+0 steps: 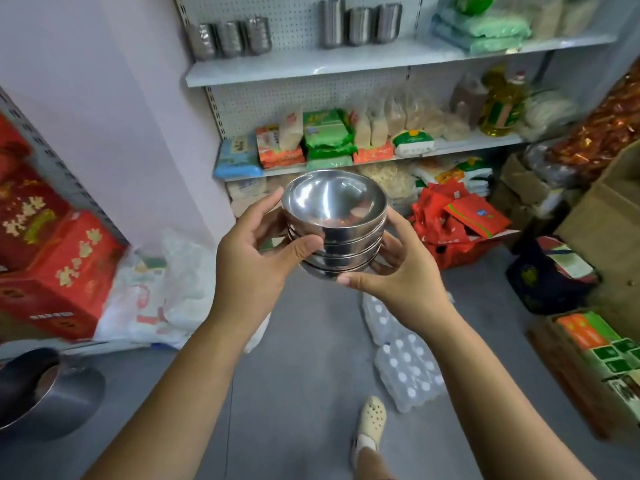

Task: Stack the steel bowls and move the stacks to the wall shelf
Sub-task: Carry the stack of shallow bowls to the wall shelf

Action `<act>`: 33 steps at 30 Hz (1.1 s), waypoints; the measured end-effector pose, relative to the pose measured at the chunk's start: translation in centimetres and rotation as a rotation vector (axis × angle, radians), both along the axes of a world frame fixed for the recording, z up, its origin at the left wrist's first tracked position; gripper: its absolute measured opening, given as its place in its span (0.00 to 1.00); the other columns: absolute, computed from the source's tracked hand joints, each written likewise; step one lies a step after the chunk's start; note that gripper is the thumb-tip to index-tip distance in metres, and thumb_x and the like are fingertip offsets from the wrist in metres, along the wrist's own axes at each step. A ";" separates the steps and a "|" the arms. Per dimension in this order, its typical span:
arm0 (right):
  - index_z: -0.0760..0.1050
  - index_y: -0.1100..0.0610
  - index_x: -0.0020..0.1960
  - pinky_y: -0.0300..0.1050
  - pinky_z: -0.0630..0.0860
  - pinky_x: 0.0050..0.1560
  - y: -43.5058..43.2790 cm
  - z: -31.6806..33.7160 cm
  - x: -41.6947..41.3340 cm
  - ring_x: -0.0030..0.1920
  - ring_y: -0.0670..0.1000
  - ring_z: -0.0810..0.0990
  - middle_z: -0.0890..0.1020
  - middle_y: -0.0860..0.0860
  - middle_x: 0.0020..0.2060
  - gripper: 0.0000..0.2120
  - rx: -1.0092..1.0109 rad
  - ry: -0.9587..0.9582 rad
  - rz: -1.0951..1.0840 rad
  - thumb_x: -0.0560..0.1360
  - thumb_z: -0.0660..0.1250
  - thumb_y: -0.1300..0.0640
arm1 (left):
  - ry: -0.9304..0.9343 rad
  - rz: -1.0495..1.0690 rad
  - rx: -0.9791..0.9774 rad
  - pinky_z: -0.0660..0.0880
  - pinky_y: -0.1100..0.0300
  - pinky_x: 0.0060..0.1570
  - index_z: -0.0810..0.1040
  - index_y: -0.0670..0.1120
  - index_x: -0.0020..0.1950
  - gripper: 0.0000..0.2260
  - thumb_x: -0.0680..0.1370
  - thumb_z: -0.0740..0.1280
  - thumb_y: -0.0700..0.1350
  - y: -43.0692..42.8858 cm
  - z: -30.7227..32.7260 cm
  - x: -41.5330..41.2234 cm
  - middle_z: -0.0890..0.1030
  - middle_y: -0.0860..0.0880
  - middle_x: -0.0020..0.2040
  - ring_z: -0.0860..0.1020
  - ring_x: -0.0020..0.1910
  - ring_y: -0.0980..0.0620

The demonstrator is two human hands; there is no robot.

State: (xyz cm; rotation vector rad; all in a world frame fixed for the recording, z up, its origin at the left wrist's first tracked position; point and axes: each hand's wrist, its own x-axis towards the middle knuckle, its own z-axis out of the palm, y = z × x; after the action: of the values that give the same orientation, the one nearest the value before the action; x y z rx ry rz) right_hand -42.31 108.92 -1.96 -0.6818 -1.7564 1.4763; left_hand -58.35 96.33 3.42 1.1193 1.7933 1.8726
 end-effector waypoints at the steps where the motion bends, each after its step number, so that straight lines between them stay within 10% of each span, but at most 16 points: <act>1: 0.63 0.44 0.80 0.55 0.76 0.70 1.9 0.0 -1.0 0.68 0.46 0.79 0.80 0.49 0.68 0.57 0.002 -0.002 0.009 0.56 0.88 0.52 | 0.000 0.005 0.002 0.77 0.69 0.57 0.74 0.46 0.74 0.37 0.65 0.79 0.47 1.8 0.0 -1.0 0.83 0.50 0.65 0.81 0.63 0.57; 19: 0.63 0.47 0.79 0.49 0.77 0.68 34.4 2.1 -24.9 0.71 0.45 0.77 0.80 0.46 0.69 0.54 0.047 -0.053 0.285 0.61 0.86 0.65 | -0.053 0.222 0.074 0.80 0.57 0.60 0.77 0.50 0.71 0.34 0.65 0.79 0.45 30.3 0.4 -21.6 0.83 0.51 0.64 0.81 0.64 0.51; 29: 0.64 0.45 0.79 0.54 0.76 0.70 47.8 2.3 -42.3 0.70 0.47 0.78 0.80 0.49 0.68 0.55 0.042 -0.017 0.235 0.59 0.87 0.61 | 0.022 0.127 0.047 0.78 0.68 0.55 0.75 0.52 0.71 0.34 0.65 0.79 0.48 43.8 1.3 -39.8 0.82 0.55 0.64 0.79 0.64 0.59; 33: 0.65 0.49 0.78 0.39 0.79 0.62 52.7 3.6 -49.8 0.65 0.41 0.80 0.82 0.48 0.65 0.52 0.018 0.031 0.203 0.61 0.84 0.69 | 0.093 0.078 0.023 0.80 0.63 0.57 0.76 0.54 0.69 0.32 0.66 0.78 0.50 49.5 3.3 -48.1 0.82 0.55 0.64 0.80 0.63 0.56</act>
State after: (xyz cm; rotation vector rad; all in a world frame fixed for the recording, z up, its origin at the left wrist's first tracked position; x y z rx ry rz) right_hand -92.11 161.58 1.64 -0.4799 -1.8565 1.5940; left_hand -106.46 145.83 6.69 1.1784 1.8962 1.9197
